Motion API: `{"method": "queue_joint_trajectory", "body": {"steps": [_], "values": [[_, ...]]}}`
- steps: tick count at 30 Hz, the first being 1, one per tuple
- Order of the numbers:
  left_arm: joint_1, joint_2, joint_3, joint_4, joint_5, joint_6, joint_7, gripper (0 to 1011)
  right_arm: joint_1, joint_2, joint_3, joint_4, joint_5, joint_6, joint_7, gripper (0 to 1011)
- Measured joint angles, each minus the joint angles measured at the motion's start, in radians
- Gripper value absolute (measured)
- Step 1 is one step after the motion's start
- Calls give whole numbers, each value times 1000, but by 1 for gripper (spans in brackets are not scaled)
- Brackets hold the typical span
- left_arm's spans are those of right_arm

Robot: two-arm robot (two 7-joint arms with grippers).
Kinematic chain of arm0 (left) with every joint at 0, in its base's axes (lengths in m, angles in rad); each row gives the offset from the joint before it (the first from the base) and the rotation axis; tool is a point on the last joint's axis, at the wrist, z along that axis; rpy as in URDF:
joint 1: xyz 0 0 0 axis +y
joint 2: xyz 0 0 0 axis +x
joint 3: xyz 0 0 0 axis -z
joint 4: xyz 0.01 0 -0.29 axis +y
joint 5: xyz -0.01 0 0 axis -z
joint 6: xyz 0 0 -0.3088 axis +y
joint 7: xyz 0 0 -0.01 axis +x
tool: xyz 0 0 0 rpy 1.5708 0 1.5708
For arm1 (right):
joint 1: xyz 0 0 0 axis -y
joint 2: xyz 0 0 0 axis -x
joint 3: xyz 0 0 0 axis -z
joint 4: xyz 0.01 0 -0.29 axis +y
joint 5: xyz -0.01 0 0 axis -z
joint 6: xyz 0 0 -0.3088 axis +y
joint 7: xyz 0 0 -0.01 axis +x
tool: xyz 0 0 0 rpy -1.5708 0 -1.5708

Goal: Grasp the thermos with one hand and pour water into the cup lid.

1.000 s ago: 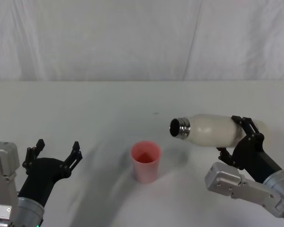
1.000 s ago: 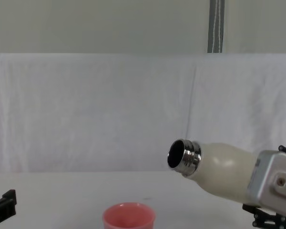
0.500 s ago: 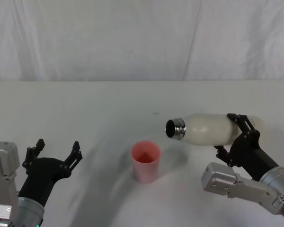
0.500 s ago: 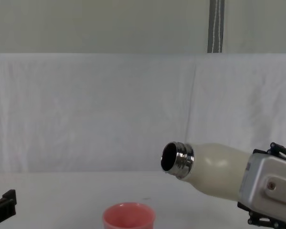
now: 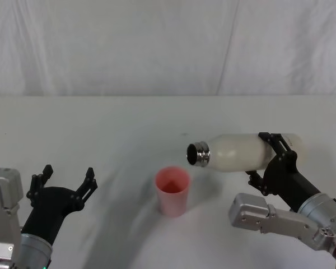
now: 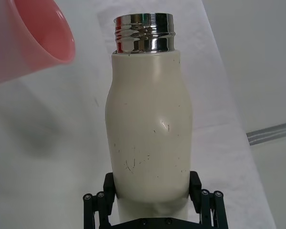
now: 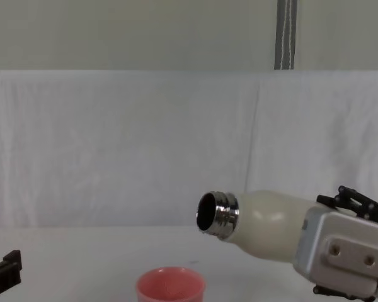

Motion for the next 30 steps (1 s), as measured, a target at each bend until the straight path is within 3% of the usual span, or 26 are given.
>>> {"method": "queue_joint_trajectory", "body": {"steps": [30], "values": [[0, 0, 0, 0, 0, 0, 0, 1001, 48, 19, -56, 23, -67, 20, 9, 950]]}}
